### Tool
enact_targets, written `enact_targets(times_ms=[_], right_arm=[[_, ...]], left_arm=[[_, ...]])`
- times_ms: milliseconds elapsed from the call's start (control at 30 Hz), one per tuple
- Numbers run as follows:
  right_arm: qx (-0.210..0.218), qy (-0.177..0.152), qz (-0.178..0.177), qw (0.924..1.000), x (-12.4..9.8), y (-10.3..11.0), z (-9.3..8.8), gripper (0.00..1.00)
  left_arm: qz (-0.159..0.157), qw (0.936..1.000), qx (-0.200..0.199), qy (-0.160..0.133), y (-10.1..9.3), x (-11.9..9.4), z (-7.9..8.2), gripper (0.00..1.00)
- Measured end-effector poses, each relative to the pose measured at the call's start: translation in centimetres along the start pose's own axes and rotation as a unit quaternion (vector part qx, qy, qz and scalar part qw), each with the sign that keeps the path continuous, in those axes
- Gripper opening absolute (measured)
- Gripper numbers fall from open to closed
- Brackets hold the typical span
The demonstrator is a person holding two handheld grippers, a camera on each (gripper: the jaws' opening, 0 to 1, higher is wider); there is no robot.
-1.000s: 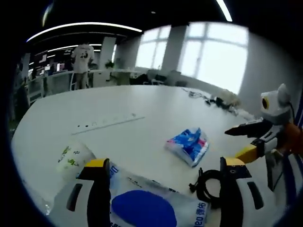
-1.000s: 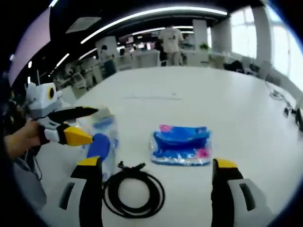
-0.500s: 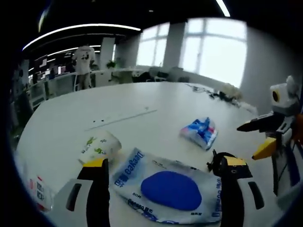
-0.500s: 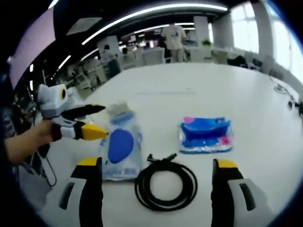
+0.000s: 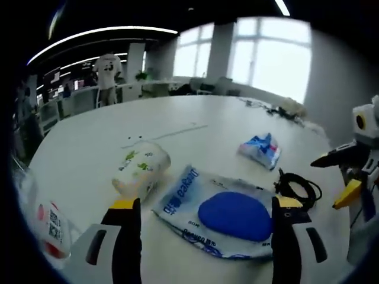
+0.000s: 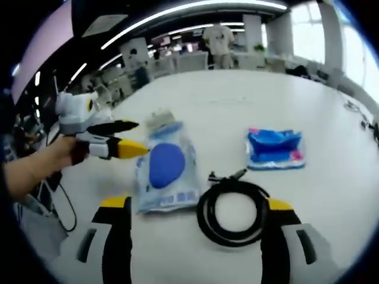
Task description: Arrange the tabletop items into an orderly group along one side of the table until the central work area is clear of visible clutter.
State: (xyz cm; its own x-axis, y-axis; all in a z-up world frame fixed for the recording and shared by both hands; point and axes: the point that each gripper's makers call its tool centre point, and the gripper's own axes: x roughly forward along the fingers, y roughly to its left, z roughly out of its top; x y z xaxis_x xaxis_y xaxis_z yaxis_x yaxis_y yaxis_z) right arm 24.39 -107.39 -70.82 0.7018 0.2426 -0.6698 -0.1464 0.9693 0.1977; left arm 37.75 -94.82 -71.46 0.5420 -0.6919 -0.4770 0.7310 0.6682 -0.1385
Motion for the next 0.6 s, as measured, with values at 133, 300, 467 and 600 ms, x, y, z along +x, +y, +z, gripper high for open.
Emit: enact_targets(times_ms=[133,300,467,600], right_arm=[[0.024,0.004,-0.004,0.9997,0.3,0.4,-0.6,0.81],[0.042,0.004,-0.020,0.9989,0.6,0.8,-0.9,0.76],[0.065,0.010,-0.024,0.9975,1.2,1.6,-1.7,0.71],[0.071,0.017,-0.025,0.9970,1.6,2.3,-2.4,0.65]], left_arm=[[0.003,1.0000,-0.004,0.004,0.5,0.2,-0.3,0.85],[0.008,0.9999,0.000,0.007,1.0,0.6,-0.6,0.80],[0.010,0.9999,0.000,0.014,1.9,1.4,-1.2,0.73],[0.009,0.9998,0.001,0.015,2.3,1.8,-1.5,0.68]])
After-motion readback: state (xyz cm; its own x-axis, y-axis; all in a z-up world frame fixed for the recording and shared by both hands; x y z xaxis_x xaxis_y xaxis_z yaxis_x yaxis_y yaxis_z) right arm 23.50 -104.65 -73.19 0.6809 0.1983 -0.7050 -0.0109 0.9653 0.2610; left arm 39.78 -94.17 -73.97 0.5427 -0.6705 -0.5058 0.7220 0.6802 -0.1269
